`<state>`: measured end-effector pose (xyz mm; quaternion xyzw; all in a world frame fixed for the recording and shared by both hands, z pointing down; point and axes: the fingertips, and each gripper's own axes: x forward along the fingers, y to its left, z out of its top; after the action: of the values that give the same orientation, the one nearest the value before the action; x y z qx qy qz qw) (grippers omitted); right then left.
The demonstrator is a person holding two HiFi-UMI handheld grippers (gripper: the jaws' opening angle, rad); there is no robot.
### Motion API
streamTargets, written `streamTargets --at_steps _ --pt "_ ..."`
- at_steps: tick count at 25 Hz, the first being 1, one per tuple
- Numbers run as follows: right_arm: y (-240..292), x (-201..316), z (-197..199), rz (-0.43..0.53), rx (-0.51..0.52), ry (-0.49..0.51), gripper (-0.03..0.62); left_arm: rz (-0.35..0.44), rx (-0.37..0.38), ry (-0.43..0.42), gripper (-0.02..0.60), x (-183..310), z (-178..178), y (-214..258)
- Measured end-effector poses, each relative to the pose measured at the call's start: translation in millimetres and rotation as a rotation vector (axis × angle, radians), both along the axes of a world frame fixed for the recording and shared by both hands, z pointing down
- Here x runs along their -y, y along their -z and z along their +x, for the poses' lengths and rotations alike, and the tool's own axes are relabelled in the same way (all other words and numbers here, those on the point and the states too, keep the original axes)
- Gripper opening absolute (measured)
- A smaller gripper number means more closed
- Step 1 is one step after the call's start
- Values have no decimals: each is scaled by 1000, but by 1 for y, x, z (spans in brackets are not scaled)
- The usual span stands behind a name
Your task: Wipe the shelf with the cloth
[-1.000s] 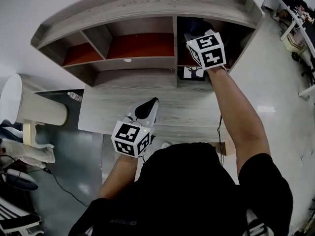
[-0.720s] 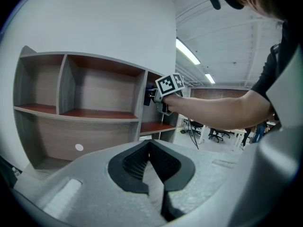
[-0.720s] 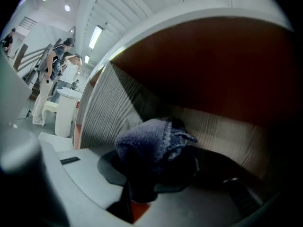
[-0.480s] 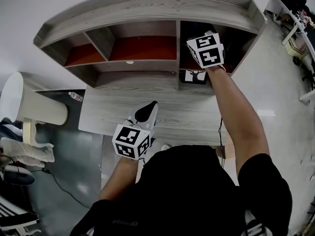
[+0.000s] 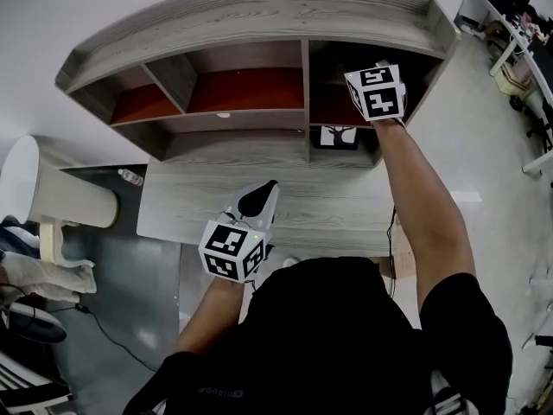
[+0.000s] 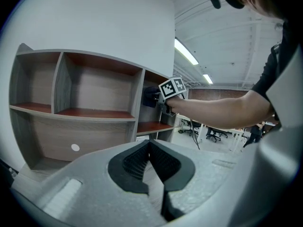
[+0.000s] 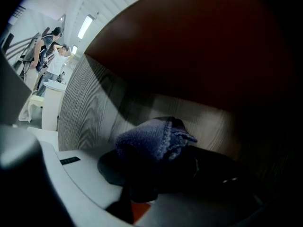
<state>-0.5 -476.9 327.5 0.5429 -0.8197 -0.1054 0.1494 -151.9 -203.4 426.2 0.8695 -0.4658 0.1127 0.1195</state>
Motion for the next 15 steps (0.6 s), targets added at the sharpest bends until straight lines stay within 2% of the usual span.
streamTargets --at_steps 15 --pt "-2 2 57 -13 20 -111 100 1 7 -41 9 6 16 3"
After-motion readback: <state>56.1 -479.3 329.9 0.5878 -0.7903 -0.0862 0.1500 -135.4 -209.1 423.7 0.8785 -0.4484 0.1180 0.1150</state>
